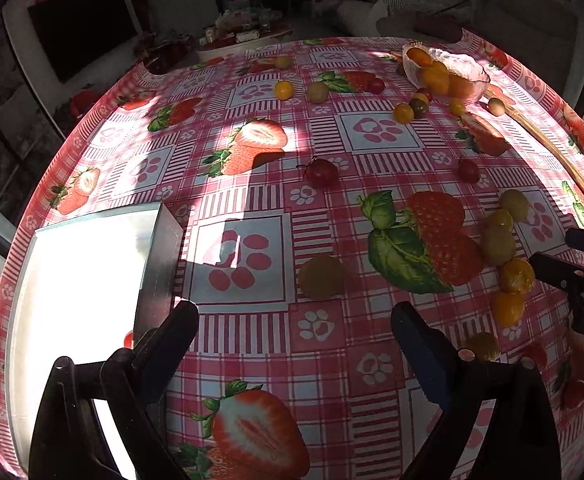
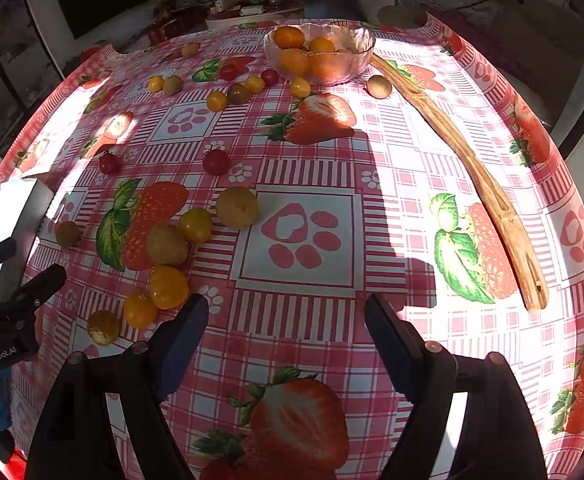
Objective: Organize fruits
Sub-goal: 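Move both tools back over the tablecloth toward more fruits, then grasp a green-yellow fruit with the left gripper while the right grasps another, then carry both fruits over the white tray and open both grippers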
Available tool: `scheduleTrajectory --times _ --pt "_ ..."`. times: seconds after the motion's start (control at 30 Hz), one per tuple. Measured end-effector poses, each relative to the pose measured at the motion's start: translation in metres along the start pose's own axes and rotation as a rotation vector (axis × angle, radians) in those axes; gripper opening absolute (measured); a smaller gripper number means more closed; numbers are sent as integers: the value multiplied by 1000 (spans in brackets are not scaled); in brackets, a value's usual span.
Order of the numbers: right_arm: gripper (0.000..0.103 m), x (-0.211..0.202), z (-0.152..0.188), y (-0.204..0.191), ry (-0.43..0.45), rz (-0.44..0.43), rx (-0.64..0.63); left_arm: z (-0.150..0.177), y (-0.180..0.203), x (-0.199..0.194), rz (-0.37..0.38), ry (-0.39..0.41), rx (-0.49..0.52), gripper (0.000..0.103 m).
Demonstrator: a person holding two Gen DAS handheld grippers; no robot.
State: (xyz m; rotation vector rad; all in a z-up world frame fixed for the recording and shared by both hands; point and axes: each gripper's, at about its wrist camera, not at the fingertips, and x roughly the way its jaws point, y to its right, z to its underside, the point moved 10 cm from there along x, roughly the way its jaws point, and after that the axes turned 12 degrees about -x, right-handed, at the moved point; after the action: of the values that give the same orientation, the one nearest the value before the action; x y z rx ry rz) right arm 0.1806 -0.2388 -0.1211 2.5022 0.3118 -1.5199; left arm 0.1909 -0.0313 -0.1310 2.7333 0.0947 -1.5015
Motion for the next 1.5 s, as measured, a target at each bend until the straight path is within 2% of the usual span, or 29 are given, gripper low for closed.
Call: scheduleTrajectory --times 0.17,0.27,0.33,0.37,0.4,0.5,0.57,0.6,0.8,1.17,1.5 --pt "72 14 -22 -6 31 21 -68 -4 5 14 24 -21 -3 96" --pt "70 19 -32 -8 46 16 -81 -8 11 16 74 -28 -25 83" --pt "66 21 -39 -9 54 20 -90 -10 13 18 86 -34 -33 80" --pt "63 22 -41 -9 58 19 -95 -11 14 18 99 -35 -37 72" --pt "61 23 -43 -10 62 22 -101 -11 17 19 120 -39 -44 68" --pt "42 23 -47 -12 73 18 -113 -12 20 18 128 -29 -42 55" --pt "28 23 -48 -14 74 18 -114 -12 22 15 142 -20 -31 30" --pt "28 22 -47 -14 74 19 -110 -11 23 14 152 -20 -25 27" --pt "28 14 -35 -16 68 -2 -86 0 22 3 210 -35 -42 27" --pt "28 -21 5 -18 59 -95 13 28 13 -35 234 -19 -59 27" --pt "28 -51 20 -56 56 -172 10 38 -16 -75 235 28 -100 27"
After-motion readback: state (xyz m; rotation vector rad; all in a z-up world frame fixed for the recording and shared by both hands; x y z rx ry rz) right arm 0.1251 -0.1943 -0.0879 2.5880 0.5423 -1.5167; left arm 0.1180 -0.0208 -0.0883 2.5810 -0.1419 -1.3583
